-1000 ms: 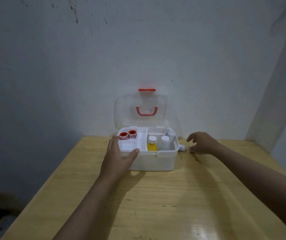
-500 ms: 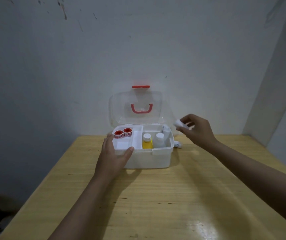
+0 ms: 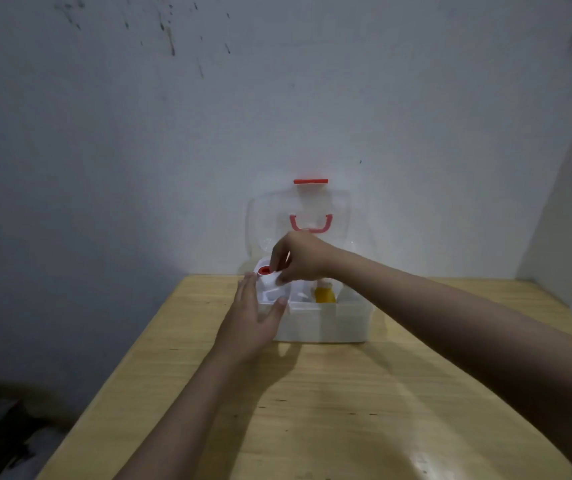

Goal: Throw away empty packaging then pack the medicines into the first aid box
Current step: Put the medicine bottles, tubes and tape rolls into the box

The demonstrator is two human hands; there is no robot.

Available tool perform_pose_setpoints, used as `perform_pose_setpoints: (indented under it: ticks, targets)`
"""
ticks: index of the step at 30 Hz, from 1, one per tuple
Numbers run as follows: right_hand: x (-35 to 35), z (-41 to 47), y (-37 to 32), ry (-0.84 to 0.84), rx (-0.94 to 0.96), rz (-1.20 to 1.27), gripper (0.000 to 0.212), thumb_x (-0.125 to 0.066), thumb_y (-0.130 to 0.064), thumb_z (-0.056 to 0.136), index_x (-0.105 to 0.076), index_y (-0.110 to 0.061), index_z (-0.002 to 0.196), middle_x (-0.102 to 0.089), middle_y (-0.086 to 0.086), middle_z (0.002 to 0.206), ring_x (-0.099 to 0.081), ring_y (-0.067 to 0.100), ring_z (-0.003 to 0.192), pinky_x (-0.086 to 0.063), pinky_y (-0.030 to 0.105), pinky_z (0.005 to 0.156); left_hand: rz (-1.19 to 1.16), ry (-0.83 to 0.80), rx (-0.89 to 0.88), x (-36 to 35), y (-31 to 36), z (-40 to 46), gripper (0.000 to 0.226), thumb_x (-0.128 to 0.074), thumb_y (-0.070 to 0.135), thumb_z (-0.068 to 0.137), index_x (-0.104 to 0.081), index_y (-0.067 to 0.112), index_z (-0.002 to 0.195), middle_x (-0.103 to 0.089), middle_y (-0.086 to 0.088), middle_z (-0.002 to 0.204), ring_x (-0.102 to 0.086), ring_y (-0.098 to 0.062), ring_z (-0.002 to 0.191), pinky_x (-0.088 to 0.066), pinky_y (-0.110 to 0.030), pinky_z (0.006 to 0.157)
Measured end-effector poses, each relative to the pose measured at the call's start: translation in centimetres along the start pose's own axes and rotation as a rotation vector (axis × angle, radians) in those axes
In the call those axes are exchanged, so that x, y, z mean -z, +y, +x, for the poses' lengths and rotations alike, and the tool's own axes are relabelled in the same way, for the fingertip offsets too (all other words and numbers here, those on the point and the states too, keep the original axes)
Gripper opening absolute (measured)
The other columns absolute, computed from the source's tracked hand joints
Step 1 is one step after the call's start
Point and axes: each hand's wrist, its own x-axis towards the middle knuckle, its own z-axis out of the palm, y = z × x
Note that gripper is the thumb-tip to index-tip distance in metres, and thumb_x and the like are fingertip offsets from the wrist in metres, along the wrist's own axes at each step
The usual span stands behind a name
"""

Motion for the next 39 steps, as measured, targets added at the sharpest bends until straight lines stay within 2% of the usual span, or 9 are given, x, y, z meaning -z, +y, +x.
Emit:
perform_pose_setpoints:
  ticks: [4,7,12,16,18,23,26,34,39]
  targets:
    - [-1.0,0.3,0.0,-0.071,-0.013,-0.032,0.024,-0.077,-0.012,0.073,-0.074,-0.006,0.096,-0.073,0.007,0.098,-0.064,0.018,0.082,-0.050,0.026,0.073,-0.010,0.004,0.016,0.2,-0.5,0.0,0.080,-0.048,0.060,0.084,-0.013,0.029,0.148,-0.016,0.005,0.159,-0.019,-0.019,0.145,-0.034,-0.047,0.110]
    - [-0.2,0.0,1.1,-0.015,-0.033,0.055,0.024,-0.076,-0.013,0.075,-0.073,-0.006,0.097,-0.074,0.008,0.096,-0.067,0.016,0.081,-0.056,0.028,0.078,-0.021,0.039,0.007,0.1,-0.6,0.0,0.080,-0.052,0.058,0.083,-0.018,0.026,0.147,-0.021,0.004,0.157,-0.022,-0.019,0.144,-0.034,-0.044,0.110]
    - [3.3,-2.4,5.9,0.298,-0.164,0.158,0.018,-0.074,-0.018,0.078,-0.074,-0.008,0.093,-0.075,0.008,0.091,-0.068,0.015,0.080,-0.055,0.028,0.082,-0.028,0.082,0.021,-0.1,-0.7,0.0,0.078,-0.057,0.053,0.082,-0.023,0.025,0.146,-0.024,0.004,0.156,-0.023,-0.018,0.143,-0.031,-0.038,0.109]
    - [3.4,-5.8,11.7,0.525,-0.366,0.189,0.012,-0.070,-0.014,0.080,-0.075,-0.009,0.089,-0.074,0.008,0.086,-0.063,0.013,0.071,-0.046,0.024,0.071,-0.035,0.085,0.020,-0.2,-0.7,0.0,0.078,-0.057,0.054,0.082,-0.021,0.027,0.146,-0.022,0.006,0.157,-0.022,-0.016,0.144,-0.032,-0.039,0.109]
    - [2.3,-7.7,14.2,0.502,-0.461,0.165,0.011,-0.068,-0.011,0.080,-0.074,-0.009,0.089,-0.074,0.010,0.087,-0.062,0.015,0.069,-0.044,0.023,0.070,-0.012,0.083,0.009,-0.2,-0.8,0.0,0.078,-0.055,0.054,0.083,-0.021,0.026,0.147,-0.020,0.006,0.157,-0.019,-0.015,0.144,-0.030,-0.037,0.109]
    - [-2.6,-10.8,17.7,0.204,-0.542,0.008,0.022,-0.072,-0.027,0.077,-0.071,-0.020,0.097,-0.069,0.001,0.097,-0.060,0.014,0.081,-0.053,0.032,0.077,0.022,0.082,-0.005,-0.3,-0.9,0.0,0.078,-0.054,0.053,0.084,-0.020,0.023,0.148,-0.019,0.004,0.158,-0.015,-0.015,0.146,-0.027,-0.037,0.111]
    - [-4.5,-11.2,17.9,0.305,-0.518,0.055,0.012,-0.069,-0.033,0.079,-0.072,-0.024,0.087,-0.072,-0.006,0.089,-0.062,0.011,0.076,-0.052,0.030,0.070,0.031,0.073,0.002,-0.4,-1.0,0.1,0.078,-0.053,0.054,0.084,-0.019,0.024,0.148,-0.020,0.004,0.158,-0.016,-0.016,0.146,-0.030,-0.041,0.111]
    - [-3.5,-12.1,17.1,0.431,-0.498,0.123,0.007,-0.072,-0.016,0.075,-0.071,-0.019,0.068,-0.068,-0.004,0.066,-0.062,0.011,0.065,-0.050,0.026,0.062,0.038,0.071,0.013,-0.4,-0.9,0.1,0.077,-0.053,0.052,0.085,-0.019,0.024,0.148,-0.019,0.004,0.158,-0.018,-0.017,0.145,-0.030,-0.039,0.110]
    - [-1.3,-13.7,15.7,0.482,-0.473,0.163,0.006,-0.074,-0.016,0.075,-0.071,-0.014,0.070,-0.068,-0.004,0.070,-0.064,0.009,0.061,-0.042,0.018,0.055,0.005,0.079,-0.004,-0.3,-0.6,-0.1,0.075,-0.055,0.048,0.086,-0.020,0.022,0.147,-0.021,0.003,0.157,-0.017,-0.017,0.145,-0.027,-0.036,0.110]
